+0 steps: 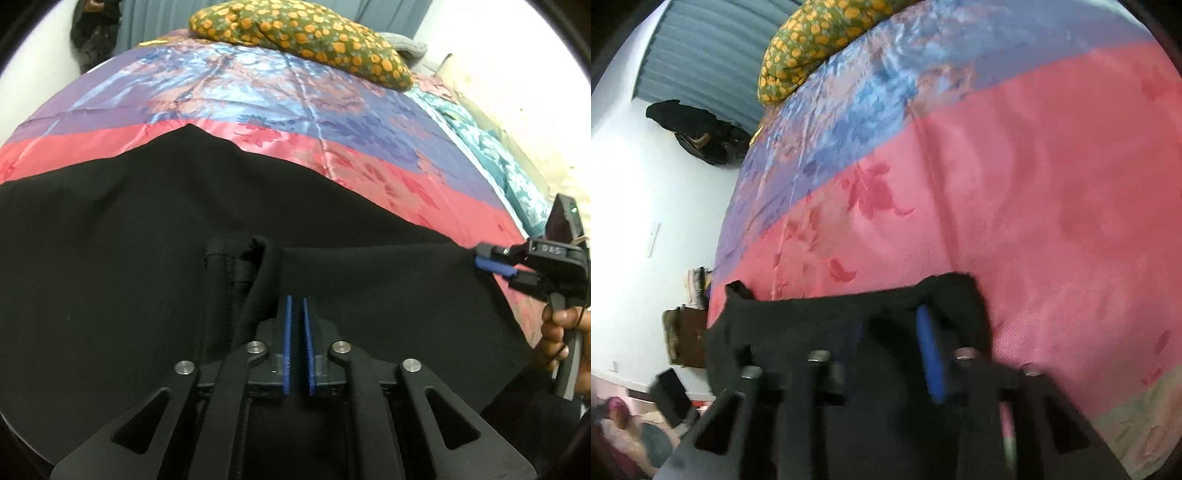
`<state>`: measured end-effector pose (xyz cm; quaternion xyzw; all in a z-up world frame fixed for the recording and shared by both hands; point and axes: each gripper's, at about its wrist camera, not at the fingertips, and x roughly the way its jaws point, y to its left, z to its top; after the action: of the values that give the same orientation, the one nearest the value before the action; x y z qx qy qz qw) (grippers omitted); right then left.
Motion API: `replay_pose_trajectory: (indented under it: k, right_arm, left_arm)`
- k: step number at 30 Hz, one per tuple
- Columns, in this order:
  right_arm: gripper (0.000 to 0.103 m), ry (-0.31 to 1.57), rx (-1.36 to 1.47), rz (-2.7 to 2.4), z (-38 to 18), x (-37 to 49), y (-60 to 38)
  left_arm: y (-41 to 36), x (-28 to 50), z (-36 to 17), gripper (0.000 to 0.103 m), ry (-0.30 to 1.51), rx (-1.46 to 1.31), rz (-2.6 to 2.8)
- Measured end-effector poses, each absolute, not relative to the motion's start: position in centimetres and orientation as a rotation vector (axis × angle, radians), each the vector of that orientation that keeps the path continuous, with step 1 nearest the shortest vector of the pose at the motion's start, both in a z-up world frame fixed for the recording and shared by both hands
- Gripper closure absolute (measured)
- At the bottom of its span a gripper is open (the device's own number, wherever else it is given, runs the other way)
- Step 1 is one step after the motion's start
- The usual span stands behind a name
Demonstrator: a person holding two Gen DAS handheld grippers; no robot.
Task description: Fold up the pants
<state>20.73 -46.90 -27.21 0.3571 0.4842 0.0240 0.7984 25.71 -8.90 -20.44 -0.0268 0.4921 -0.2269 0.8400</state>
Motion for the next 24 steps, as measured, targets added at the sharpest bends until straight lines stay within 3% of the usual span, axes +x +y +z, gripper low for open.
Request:
replay_pose_trajectory:
  k: [1,3,4,6,9,12,19,24]
  right_arm:
    - [0.073,1.010,0.718,0.054,-26.0,20.1,-46.5]
    - [0.068,0.953,0.585,0.053,-23.2,17.8,-44.8]
    - [0.066,0.932,0.554,0.066,-22.4,17.0,-44.1]
    - [0.052,0.877,0.469,0.065,-20.5,13.7,-42.1]
    - [0.039,0.820,0.367,0.032,-20.6,9.6,-39.4]
    - [0.039,0.999,0.404,0.037,-26.0,9.2,-38.4]
    - [0.039,0.757,0.218,0.050,-20.4,7.0,-36.8]
    - [0.037,0.997,0.238,0.053,-25.9,9.3,-36.2]
  left_arm:
    - [-8.9,25.6,-20.2,0.082,1.045,-0.055,-0.485]
    - [-9.1,24.5,-18.9,0.037,1.029,-0.047,-0.491]
    - [-9.1,23.7,-18.2,0.029,1.000,-0.041,-0.492]
    - [-9.3,21.5,-16.7,0.009,0.921,-0.012,-0.472]
    - [-9.9,19.2,-16.8,0.008,0.904,0.051,-0.453]
    - [-10.0,18.8,-19.6,0.012,0.997,0.128,-0.365]
    - [-6.3,18.6,-17.6,0.012,0.963,-0.030,-0.320]
    - [-6.2,19.1,-20.3,0.011,1.037,0.078,-0.242]
